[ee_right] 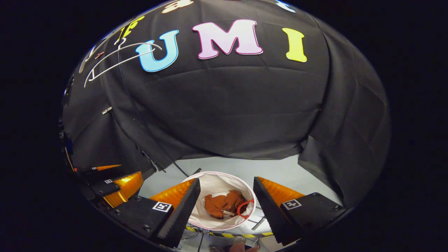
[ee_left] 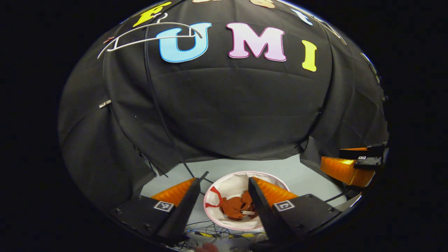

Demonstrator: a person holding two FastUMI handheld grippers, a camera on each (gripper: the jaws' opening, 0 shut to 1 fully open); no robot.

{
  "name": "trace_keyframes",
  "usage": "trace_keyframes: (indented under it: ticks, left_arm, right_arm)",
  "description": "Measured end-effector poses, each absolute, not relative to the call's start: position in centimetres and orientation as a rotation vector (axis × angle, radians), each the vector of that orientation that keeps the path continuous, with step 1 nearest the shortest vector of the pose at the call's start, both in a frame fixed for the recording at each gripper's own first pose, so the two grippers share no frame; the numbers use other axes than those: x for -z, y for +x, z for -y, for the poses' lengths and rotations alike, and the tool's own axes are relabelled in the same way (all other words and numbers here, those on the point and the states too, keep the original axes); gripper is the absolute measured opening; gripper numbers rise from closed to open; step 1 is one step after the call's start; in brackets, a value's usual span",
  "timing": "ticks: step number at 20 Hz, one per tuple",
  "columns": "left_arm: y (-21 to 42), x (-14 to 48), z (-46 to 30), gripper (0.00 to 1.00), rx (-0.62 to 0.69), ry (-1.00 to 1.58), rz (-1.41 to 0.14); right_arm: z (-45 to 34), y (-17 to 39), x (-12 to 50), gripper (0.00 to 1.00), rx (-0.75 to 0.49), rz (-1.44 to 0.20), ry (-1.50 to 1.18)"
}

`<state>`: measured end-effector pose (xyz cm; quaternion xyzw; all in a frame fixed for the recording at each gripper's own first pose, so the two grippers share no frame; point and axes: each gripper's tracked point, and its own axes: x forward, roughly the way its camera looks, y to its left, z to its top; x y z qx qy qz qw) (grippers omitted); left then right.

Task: Grasp the clothes on the hanger with both hands and then place them into the laundry hamper below.

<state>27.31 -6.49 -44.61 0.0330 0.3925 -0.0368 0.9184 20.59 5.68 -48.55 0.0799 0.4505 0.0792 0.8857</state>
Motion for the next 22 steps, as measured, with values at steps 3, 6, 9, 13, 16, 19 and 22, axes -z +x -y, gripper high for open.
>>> trace_keyframes:
  ticks: [3, 6, 9, 13, 16, 19, 22]
  left_arm:
    - [26.6, 43.3, 6.7, 0.95, 0.107, 0.073, -0.787]
    - [25.6, 42.0, 6.7, 0.97, 0.117, 0.048, -0.772]
    - [24.5, 40.6, 6.7, 0.97, 0.126, 0.03, -0.759]
    - [23.0, 37.7, 6.3, 0.97, 0.13, 0.03, -0.714]
    - [21.7, 34.5, 5.9, 0.97, 0.134, 0.04, -0.654]
    - [20.7, 31.1, 5.9, 0.97, 0.139, 0.023, -0.596]
    - [19.8, 27.7, 5.6, 0.96, 0.137, -0.004, -0.537]
  right_arm:
    - [-5.5, 19.7, 47.8, 0.98, -0.147, -0.936, 0.174]
    - [-5.5, 19.0, 46.6, 0.98, -0.141, -0.919, 0.172]
    - [-5.3, 17.7, 44.3, 0.98, -0.132, -0.889, 0.174]
    - [-5.4, 16.7, 40.6, 0.98, -0.118, -0.834, 0.177]
    - [-5.2, 16.3, 37.0, 0.98, -0.103, -0.762, 0.16]
    - [-4.9, 16.1, 32.9, 0.98, -0.086, -0.688, 0.149]
    - [-4.3, 15.3, 28.7, 0.98, -0.071, -0.619, 0.141]
